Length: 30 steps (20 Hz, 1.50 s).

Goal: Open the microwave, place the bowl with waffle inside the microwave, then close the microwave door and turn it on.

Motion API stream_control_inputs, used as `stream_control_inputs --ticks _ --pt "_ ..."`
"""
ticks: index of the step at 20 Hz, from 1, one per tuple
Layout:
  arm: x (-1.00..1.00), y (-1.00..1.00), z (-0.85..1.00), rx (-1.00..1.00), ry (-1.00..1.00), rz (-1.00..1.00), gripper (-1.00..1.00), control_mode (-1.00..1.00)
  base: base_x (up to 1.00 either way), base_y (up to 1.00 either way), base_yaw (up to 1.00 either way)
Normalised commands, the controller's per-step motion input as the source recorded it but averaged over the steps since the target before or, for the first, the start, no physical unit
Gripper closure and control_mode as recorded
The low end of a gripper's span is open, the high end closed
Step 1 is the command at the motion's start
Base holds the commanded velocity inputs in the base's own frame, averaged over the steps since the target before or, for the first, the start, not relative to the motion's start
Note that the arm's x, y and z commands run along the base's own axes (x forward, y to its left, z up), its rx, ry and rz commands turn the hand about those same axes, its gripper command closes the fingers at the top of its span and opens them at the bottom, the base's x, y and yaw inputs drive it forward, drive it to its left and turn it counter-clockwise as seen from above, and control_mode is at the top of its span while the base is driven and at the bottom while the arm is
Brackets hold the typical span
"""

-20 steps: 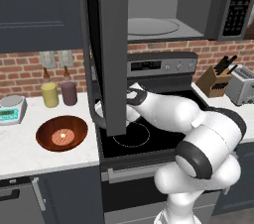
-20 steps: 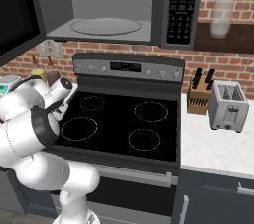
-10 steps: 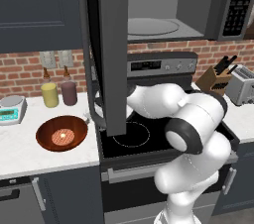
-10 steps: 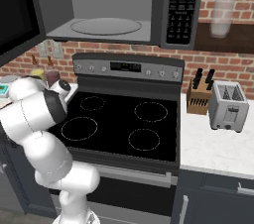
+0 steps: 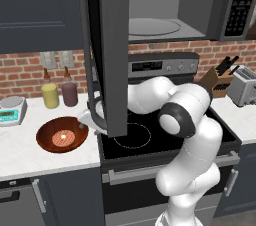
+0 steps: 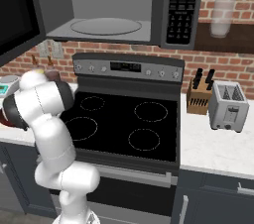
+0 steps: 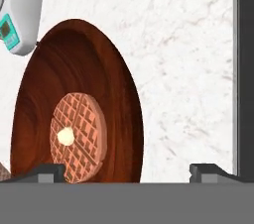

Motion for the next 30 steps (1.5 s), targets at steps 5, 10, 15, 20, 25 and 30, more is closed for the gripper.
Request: stream_control_inputs --ticks 5,10,15,20,25,30 --pt "0.16 0.21 -0.26 0.0 0.0 0.0 -1.0 -1.0 0.0 0.0 0.0" --pt "0.09 0.21 -0.21 0.0 0.0 0.0 -1.0 -1.0 0.0 0.0 0.0" --pt "0.02 0.06 -0.03 0.0 0.0 0.0 1.0 -1.0 0.0 0.0 0.0" --pt "0.0 0.0 0.0 0.0 0.0 0.0 1.0 -1.0 0.0 0.0 0.0" --pt "0.0 0.0 0.0 0.0 0.0 0.0 1.0 -1.0 0.0 0.0 0.0" --pt "-0.02 0.0 0.0 0.0 0.0 0.0 1.0 -1.0 0.0 0.0 0.0"
